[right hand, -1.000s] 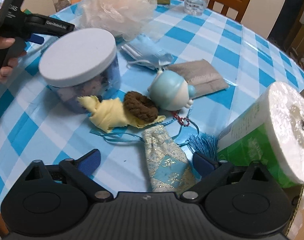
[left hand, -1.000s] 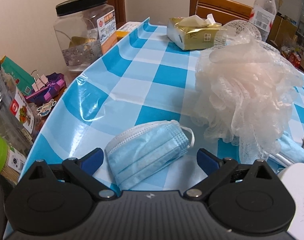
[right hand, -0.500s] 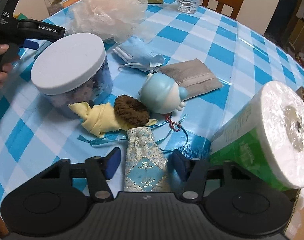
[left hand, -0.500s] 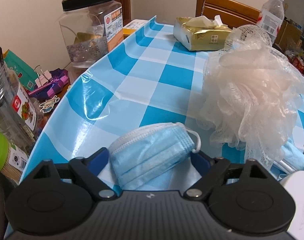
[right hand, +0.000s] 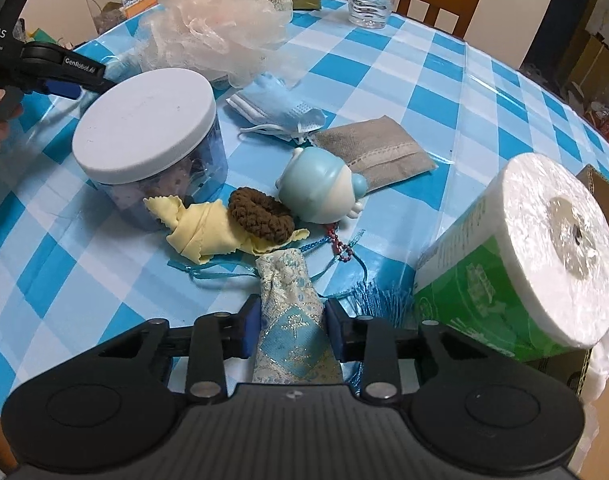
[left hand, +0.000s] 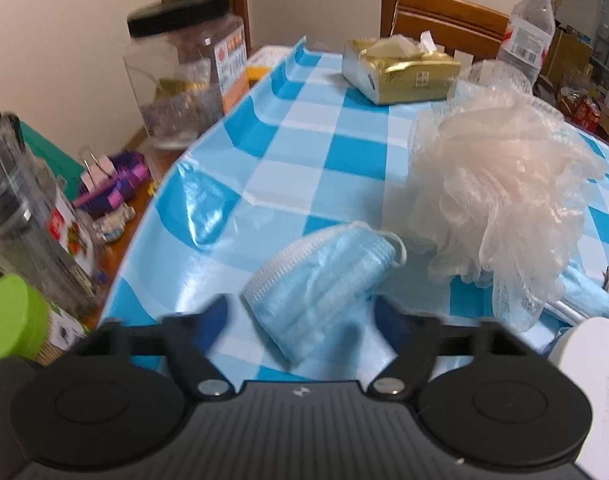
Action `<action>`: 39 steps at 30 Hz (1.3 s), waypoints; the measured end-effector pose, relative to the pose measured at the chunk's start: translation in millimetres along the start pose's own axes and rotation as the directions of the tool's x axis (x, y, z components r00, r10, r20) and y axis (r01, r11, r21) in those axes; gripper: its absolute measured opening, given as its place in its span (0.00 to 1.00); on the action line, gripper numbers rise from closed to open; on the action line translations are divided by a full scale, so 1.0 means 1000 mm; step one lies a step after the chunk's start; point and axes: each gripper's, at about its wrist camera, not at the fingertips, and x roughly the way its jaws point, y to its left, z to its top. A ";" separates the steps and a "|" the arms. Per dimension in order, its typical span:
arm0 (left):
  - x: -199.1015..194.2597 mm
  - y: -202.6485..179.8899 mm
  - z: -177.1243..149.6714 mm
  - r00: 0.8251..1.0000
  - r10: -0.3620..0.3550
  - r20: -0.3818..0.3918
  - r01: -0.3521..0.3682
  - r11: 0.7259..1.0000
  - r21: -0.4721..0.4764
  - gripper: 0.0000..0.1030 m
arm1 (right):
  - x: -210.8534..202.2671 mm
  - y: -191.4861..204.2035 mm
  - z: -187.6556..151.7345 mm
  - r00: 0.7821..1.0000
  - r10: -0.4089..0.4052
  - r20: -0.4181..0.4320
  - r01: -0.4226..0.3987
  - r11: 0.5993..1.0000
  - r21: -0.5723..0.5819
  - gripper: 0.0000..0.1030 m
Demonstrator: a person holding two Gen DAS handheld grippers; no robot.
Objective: Organize soft objects
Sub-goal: 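Grasp the patterned sachet with the right gripper while the left gripper grasps the blue mask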
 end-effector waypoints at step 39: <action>-0.101 -0.029 -0.011 0.974 -0.208 -0.084 0.224 0.881 0.416 0.35 | -0.069 0.009 -0.005 0.998 0.000 0.064 0.002 1.000 -0.024 0.38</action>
